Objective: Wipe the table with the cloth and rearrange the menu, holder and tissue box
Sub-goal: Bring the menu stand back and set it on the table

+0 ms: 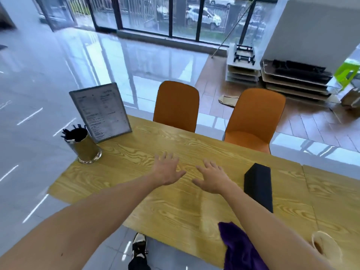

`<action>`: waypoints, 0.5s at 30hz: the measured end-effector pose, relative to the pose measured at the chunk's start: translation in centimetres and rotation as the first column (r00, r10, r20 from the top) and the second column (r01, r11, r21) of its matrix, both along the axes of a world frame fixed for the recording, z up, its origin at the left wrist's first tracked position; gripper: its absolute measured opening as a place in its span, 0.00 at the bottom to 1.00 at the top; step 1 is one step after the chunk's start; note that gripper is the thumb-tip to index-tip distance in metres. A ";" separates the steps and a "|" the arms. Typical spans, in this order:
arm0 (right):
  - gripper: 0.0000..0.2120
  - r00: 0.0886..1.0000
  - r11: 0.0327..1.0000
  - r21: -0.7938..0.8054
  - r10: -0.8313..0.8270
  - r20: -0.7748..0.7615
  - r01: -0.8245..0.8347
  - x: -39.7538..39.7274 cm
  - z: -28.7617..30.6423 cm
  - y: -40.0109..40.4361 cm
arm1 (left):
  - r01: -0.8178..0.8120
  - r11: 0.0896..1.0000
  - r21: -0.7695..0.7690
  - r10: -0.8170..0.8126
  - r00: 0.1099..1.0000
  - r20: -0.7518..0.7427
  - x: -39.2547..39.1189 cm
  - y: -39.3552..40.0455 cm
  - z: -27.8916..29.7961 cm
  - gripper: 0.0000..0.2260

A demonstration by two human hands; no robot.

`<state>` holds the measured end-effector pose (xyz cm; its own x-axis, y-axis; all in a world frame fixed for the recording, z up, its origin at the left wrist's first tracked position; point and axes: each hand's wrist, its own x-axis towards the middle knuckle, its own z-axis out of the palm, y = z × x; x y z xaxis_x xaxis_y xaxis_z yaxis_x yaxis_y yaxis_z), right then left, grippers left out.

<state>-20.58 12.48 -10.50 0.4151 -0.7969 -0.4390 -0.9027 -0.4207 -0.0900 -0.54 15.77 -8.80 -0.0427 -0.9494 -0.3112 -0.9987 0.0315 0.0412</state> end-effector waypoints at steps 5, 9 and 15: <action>0.36 0.994 0.988 -0.125 0.101 0.038 -0.096 7.6 4.0 -4.9 | -0.107 0.987 -0.120 0.106 0.994 -0.020 7.5 -2.2 2.8 0.37; 0.36 0.985 0.973 -0.190 0.150 0.081 -0.132 14.1 6.3 -8.9 | -0.174 0.960 -0.219 0.173 0.985 -0.024 14.2 -4.6 4.1 0.37; 0.38 0.966 0.962 -0.225 0.194 0.169 -0.154 23.9 7.9 -14.0 | -0.280 0.840 -0.466 0.217 0.959 -0.185 24.3 -8.6 6.1 0.33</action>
